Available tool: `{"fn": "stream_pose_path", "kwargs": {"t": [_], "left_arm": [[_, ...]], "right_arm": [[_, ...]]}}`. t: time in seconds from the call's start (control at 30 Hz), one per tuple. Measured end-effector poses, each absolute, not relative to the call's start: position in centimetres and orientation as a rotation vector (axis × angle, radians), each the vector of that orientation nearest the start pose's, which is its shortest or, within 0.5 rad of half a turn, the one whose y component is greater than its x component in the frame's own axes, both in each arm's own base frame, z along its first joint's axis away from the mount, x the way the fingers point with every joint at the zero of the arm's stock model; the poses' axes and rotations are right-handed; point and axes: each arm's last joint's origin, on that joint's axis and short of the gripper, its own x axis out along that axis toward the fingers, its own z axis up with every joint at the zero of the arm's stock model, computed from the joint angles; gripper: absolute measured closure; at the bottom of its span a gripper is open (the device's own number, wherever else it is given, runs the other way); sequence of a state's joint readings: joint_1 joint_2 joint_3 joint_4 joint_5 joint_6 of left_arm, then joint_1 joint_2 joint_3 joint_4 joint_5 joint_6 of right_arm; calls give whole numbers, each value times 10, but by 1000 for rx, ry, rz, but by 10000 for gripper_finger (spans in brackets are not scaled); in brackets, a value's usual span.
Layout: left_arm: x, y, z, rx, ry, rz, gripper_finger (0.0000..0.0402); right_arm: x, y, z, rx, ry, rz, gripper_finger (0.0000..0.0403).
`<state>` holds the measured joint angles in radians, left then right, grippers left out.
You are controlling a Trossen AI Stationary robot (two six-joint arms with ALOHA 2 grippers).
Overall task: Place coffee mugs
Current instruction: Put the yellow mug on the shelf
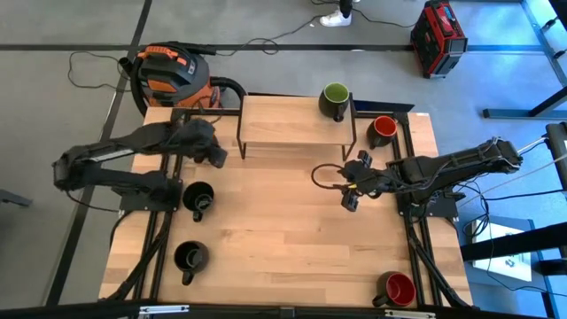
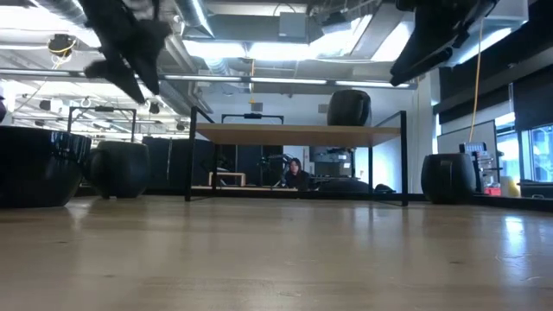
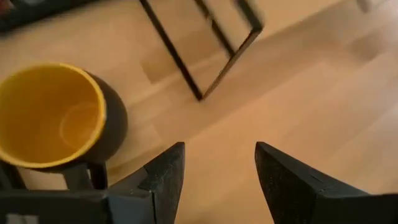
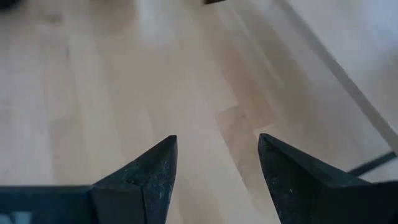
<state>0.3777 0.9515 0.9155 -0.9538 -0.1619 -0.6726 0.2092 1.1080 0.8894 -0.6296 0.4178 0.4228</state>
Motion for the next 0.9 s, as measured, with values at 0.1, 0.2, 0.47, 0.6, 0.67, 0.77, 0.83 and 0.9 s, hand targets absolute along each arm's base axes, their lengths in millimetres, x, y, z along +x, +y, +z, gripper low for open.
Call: {"fn": "stream_pose_path", "kwargs": {"t": [0.1,0.2,0.47,0.6,0.67,0.77,0.83,0.9], "left_arm": [[154,87,280,-738,874,783,212],[151,106,273,-746,924,749,212],[131,133,267,-718,1094,829,212],[132,143,266,-632,1178,773,212],[133,147,262,-568,1231,717,212],[135,152,255,-471,1316,653,212],[138,155,251,-436,1352,608,212],[140,157,247,-426,1377,583,212]], "right_arm": [[214,33,275,194,726,-411,189],[214,32,275,232,710,-443,189],[212,31,273,201,726,-467,189],[209,31,271,147,777,-452,189],[208,30,270,130,799,-452,189],[206,30,268,105,822,-449,189],[206,30,268,103,826,-449,189],[205,30,268,99,832,-450,189]]}}
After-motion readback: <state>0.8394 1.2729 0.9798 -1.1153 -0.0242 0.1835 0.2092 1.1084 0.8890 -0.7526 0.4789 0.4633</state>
